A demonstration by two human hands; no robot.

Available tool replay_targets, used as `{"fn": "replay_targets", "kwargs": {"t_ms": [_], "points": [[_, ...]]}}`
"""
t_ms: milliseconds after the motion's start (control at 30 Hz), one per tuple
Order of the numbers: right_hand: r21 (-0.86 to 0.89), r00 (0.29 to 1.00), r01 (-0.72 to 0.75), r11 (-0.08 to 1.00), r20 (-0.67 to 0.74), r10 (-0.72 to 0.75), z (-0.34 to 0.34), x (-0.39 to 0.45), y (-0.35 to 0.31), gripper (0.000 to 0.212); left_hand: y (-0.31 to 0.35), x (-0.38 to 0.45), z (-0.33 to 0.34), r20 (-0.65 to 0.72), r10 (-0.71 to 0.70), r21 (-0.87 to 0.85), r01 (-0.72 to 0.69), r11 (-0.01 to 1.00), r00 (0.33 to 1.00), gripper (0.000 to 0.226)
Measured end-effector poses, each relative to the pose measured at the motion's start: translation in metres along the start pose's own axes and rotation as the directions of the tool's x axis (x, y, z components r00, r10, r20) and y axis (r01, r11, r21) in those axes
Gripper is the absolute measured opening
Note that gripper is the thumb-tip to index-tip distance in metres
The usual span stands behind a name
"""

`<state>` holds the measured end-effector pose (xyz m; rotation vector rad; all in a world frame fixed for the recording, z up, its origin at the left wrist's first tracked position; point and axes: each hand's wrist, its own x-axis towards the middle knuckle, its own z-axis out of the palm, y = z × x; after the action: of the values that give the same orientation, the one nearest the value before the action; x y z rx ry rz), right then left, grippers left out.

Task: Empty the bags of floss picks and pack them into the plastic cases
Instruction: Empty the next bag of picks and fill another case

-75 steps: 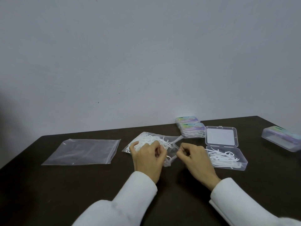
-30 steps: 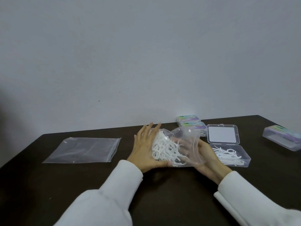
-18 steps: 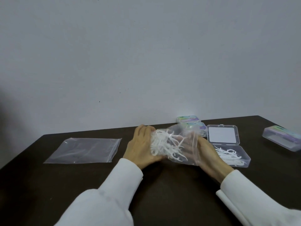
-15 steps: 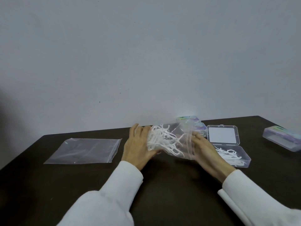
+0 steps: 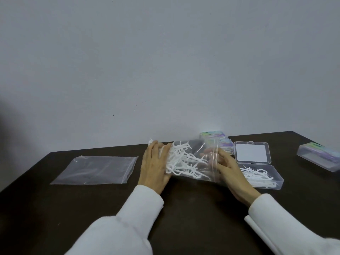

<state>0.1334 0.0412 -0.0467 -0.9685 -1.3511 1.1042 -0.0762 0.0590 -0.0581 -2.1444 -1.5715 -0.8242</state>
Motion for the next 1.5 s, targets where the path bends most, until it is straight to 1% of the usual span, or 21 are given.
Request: {"fn": "replay_targets", "kwargs": {"t_ms": [67,133,200,267,333,400,500,633,767,800,833,900,1033,1067,1133,1167,1300,1400,1500], "points": [[0.059,0.998,-0.027,0.998,0.052,0.024,0.001,-0.002,-0.001,0.033,-0.004,-0.001,0.003,-0.067,0.028,0.047,-0.025,0.999,0.997,0.094],[0.042,0.994,-0.036,0.998,0.103,0.031,0.001,-0.002,0.001,0.031,-0.005,-0.002,0.005,-0.134,0.020,0.011,-0.018,1.000,0.991,0.094],[-0.058,0.987,-0.010,0.998,0.157,0.019,0.001,-0.001,0.003,0.031,-0.003,-0.003,0.005,-0.178,-0.029,-0.062,0.018,0.998,0.984,0.087],[-0.190,0.981,0.049,0.981,0.194,-0.012,0.000,-0.001,0.005,0.031,-0.002,-0.005,0.008,-0.209,-0.071,-0.103,0.051,0.993,0.975,0.078],[-0.343,0.977,0.104,0.934,0.212,-0.032,-0.002,0.000,0.009,0.031,-0.001,-0.005,0.010,-0.224,-0.084,-0.080,0.067,0.995,0.971,0.075],[-0.441,0.973,0.135,0.887,0.229,-0.034,-0.003,-0.001,0.011,0.033,-0.001,-0.004,0.010,-0.238,-0.082,-0.048,0.073,0.996,0.968,0.076],[-0.535,0.966,0.162,0.829,0.257,-0.022,-0.003,0.000,0.012,0.042,-0.001,-0.004,0.010,-0.251,-0.075,-0.031,0.069,0.997,0.965,0.078],[-0.641,0.959,0.195,0.742,0.282,-0.009,-0.004,0.001,0.012,0.061,0.000,-0.004,0.010,-0.267,-0.069,-0.047,0.059,0.997,0.961,0.081],[-0.651,0.964,0.156,0.743,0.266,0.030,0.000,-0.004,0.011,0.072,0.001,-0.004,0.009,-0.277,-0.020,-0.050,0.007,0.999,0.961,0.085],[-0.673,0.963,0.158,0.723,0.266,0.038,0.002,-0.005,0.010,0.072,0.002,-0.004,0.007,-0.277,-0.004,-0.048,-0.010,0.999,0.961,0.086],[-0.696,0.963,0.165,0.699,0.266,0.038,0.003,-0.005,0.010,0.067,0.004,-0.004,0.006,-0.278,0.014,-0.045,-0.027,0.999,0.961,0.086],[-0.727,0.970,0.161,0.668,0.240,0.027,0.005,-0.005,0.011,0.049,0.005,-0.005,0.005,-0.285,0.040,-0.034,-0.052,0.998,0.958,0.086],[-0.743,0.977,0.146,0.653,0.211,0.023,0.004,-0.003,0.015,0.025,0.006,-0.004,0.005,-0.287,0.050,-0.025,-0.060,0.998,0.956,0.086],[-0.752,0.975,0.150,0.642,0.221,0.031,0.003,-0.003,0.014,0.023,0.005,-0.004,0.006,-0.285,0.046,-0.025,-0.055,0.998,0.957,0.086],[-0.768,0.971,0.153,0.622,0.235,0.051,0.001,-0.002,0.014,0.029,0.003,-0.004,0.008,-0.276,0.017,-0.024,-0.024,0.999,0.961,0.085],[-0.769,0.970,0.159,0.620,0.239,0.049,0.000,-0.001,0.012,0.028,0.002,-0.004,0.008,-0.269,-0.001,-0.022,-0.005,1.000,0.963,0.084],[-0.750,0.966,0.175,0.637,0.256,0.035,0.001,-0.001,0.008,0.023,-0.005,-0.003,0.008,-0.259,-0.016,-0.007,0.014,1.000,0.966,0.084],[-0.697,0.968,0.187,0.692,0.252,-0.008,0.002,-0.002,0.005,0.013,-0.006,-0.002,0.007,-0.264,0.011,0.046,0.001,0.999,0.964,0.090],[-0.620,0.969,0.190,0.761,0.244,-0.044,0.003,0.000,0.005,0.015,-0.008,-0.002,0.007,-0.287,0.021,0.068,-0.001,0.998,0.958,0.089]]}}
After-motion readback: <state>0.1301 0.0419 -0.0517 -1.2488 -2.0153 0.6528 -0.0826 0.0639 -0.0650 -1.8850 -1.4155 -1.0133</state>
